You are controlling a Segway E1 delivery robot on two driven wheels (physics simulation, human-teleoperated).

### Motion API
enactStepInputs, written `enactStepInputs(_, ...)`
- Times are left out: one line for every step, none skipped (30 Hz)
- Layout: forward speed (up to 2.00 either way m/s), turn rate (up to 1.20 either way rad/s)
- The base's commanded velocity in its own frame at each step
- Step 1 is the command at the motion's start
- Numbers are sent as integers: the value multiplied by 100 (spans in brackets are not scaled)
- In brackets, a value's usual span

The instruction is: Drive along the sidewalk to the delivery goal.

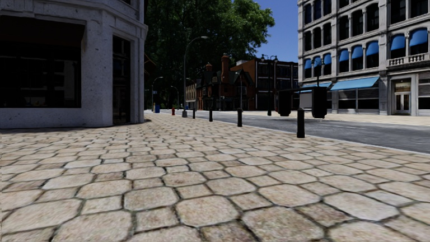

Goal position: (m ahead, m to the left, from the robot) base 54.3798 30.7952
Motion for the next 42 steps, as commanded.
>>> enactStepInputs(200, 0)
enactStepInputs(200, 0)
enactStepInputs(200, 0)
enactStepInputs(200, 0)
enactStepInputs(200, 0)
enactStepInputs(200, 0)
enactStepInputs(200, 0)
enactStepInputs(200, 0)
enactStepInputs(200, 0)
enactStepInputs(200, 0)
enactStepInputs(200, 0)
enactStepInputs(200, 0)
enactStepInputs(200, 0)
enactStepInputs(200, 0)
enactStepInputs(200, 0)
enactStepInputs(200, 0)
enactStepInputs(200, 0)
enactStepInputs(200, 0)
enactStepInputs(200, 0)
enactStepInputs(200, 0)
enactStepInputs(200, 0)
enactStepInputs(200, 0)
enactStepInputs(200, 0)
enactStepInputs(200, 0)
enactStepInputs(200, 0)
enactStepInputs(200, 0)
enactStepInputs(200, 0)
enactStepInputs(200, 0)
enactStepInputs(200, 0)
enactStepInputs(200, 0)
enactStepInputs(200, 0)
enactStepInputs(200, 0)
enactStepInputs(200, 0)
enactStepInputs(200, 0)
enactStepInputs(200, 0)
enactStepInputs(200, 0)
enactStepInputs(200, 0)
enactStepInputs(200, 0)
enactStepInputs(200, 0)
enactStepInputs(200, 0)
enactStepInputs(200, 0)
enactStepInputs(200, 0)
